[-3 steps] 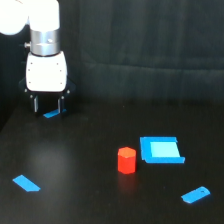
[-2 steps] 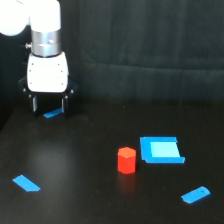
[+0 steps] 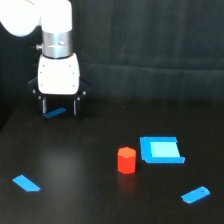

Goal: Pick up the red object from the table

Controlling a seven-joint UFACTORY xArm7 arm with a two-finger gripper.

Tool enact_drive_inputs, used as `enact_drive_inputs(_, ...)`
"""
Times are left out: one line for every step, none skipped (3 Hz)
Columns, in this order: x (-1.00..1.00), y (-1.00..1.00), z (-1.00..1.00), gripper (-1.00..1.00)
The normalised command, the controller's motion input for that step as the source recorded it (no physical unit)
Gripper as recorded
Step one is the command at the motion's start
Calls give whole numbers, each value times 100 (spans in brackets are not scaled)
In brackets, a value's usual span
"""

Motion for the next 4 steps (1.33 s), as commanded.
enact_drive_inputs(99, -84, 26, 100)
enact_drive_inputs(96, -83, 12, 100)
enact_drive_inputs(93, -86, 15, 100)
enact_drive_inputs(97, -85, 5, 100)
